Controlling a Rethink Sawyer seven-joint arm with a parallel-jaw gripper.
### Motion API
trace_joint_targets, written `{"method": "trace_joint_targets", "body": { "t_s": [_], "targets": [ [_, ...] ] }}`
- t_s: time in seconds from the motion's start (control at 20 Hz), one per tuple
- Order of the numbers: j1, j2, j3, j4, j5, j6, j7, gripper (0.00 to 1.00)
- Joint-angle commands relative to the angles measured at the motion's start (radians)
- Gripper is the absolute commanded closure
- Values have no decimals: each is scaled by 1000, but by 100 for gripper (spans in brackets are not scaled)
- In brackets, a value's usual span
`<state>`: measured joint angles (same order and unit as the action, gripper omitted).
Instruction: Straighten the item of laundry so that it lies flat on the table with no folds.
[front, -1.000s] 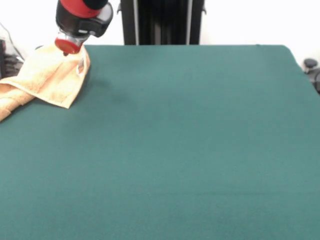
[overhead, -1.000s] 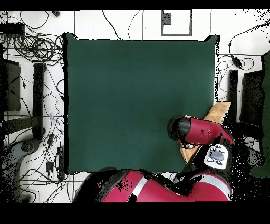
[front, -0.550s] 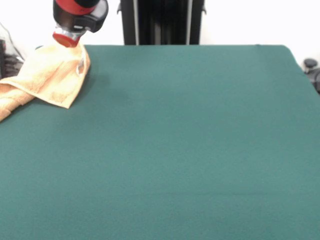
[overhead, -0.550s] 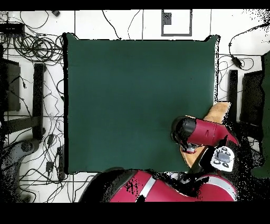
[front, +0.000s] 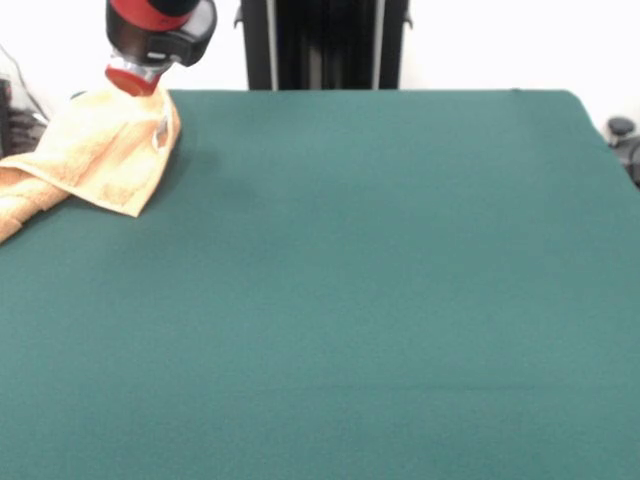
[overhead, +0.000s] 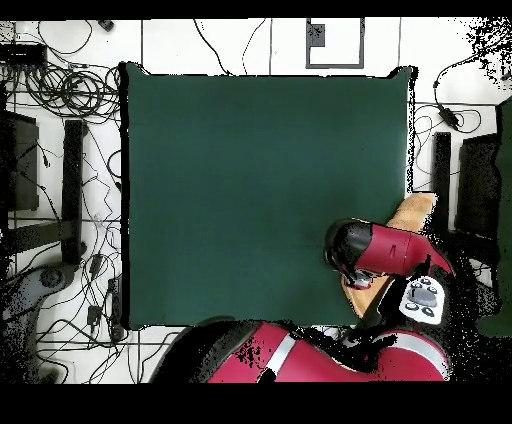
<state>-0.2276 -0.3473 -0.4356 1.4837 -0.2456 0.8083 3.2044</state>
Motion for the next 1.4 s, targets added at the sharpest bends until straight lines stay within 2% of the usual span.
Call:
{"method": "trace_joint_targets", "body": {
  "t_s": [0.05,0.1,0.2,0.35,0.45,0.55,0.7,1.05,1.25,1.4],
  "targets": [
    [38,35,66,-36,-75,51,-130,100],
    [36,30,54,-55,-109,50,-165,100],
    [42,31,43,-81,-136,41,-163,100],
    [29,52,63,-101,-149,-13,-115,100],
    [38,79,66,-98,-113,-41,2,100],
    [48,76,73,-89,-75,-2,47,100],
    [47,67,90,-68,-36,25,64,100],
    [28,14,106,-22,-18,21,16,100],
    [72,42,44,-23,-51,54,59,100],
    [41,74,48,-19,-51,39,47,100]
  ]
}}
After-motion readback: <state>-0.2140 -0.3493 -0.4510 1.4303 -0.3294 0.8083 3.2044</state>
